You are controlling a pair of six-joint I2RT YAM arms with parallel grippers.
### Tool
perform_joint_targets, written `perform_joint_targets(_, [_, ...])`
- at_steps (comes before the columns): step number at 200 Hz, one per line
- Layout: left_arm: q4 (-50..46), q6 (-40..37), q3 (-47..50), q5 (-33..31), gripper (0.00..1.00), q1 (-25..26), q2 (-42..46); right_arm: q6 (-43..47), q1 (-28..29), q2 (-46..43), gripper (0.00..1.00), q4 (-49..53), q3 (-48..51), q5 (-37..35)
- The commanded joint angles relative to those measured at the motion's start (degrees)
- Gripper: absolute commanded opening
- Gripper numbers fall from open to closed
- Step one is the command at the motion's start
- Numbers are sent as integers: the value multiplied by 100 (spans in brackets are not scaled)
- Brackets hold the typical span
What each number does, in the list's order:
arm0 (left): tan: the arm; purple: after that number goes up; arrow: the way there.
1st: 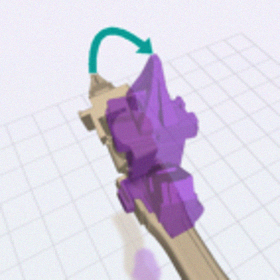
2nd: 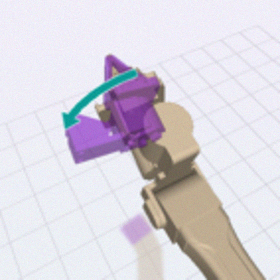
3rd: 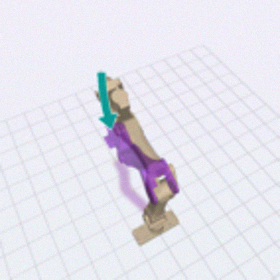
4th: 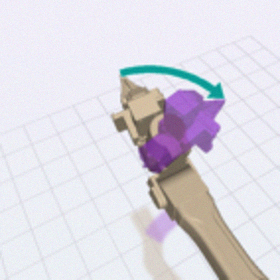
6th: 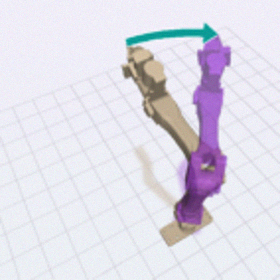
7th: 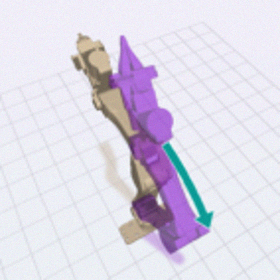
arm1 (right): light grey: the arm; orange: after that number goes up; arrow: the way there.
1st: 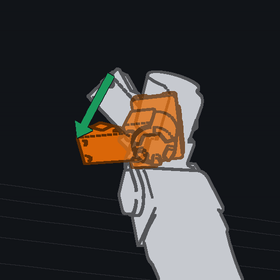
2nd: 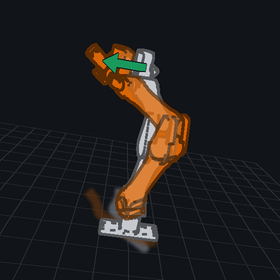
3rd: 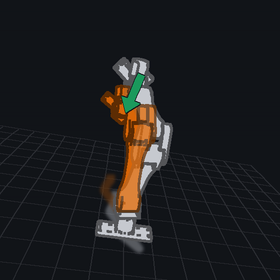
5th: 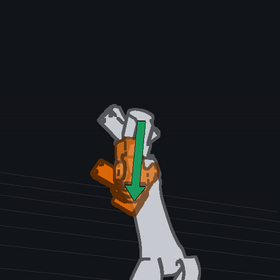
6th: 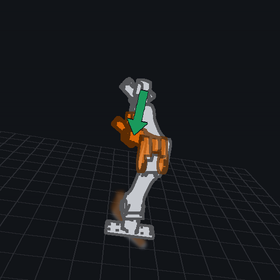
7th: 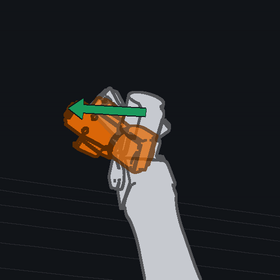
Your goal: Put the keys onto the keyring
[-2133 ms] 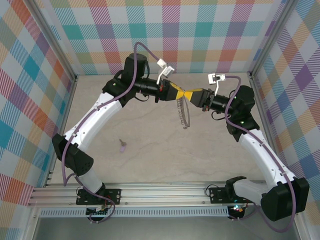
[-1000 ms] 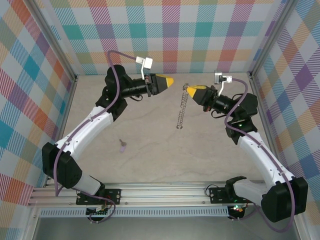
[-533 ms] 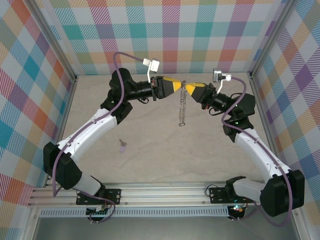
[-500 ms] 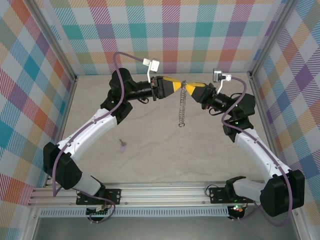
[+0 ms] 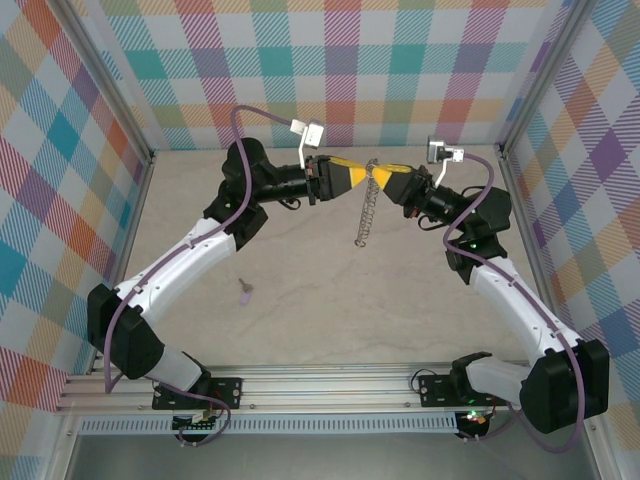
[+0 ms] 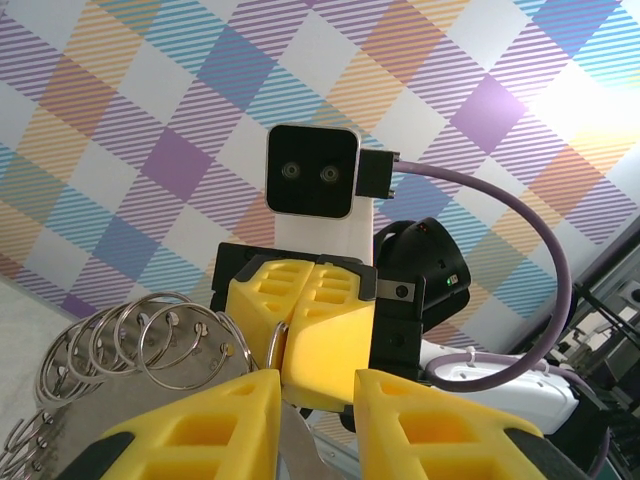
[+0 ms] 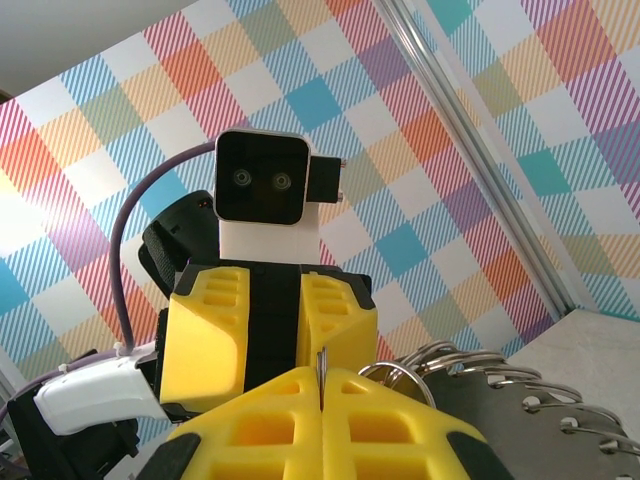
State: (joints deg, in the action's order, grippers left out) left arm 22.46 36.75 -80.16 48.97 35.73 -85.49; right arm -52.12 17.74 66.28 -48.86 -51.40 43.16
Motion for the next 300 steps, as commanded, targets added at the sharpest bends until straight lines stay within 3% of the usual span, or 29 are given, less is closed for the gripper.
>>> perform_joint_targets(1, [-4,-134,-207,113,26,84,-24,-73,48,-39,0,-398,-21,-71])
perform_joint_targets(50, [-85,-218,-199,45,28,98,-79,-123,48,-10,0,-455,16,-76])
perform_joint_targets(120, [-36,-415,182,-569,35,31,218,-35,45,-95,0,-332,95,-125])
perform_joint_targets(300, [284,-151,-76,-190,34,100,-205,-123,44,18,0,-457,121,-132])
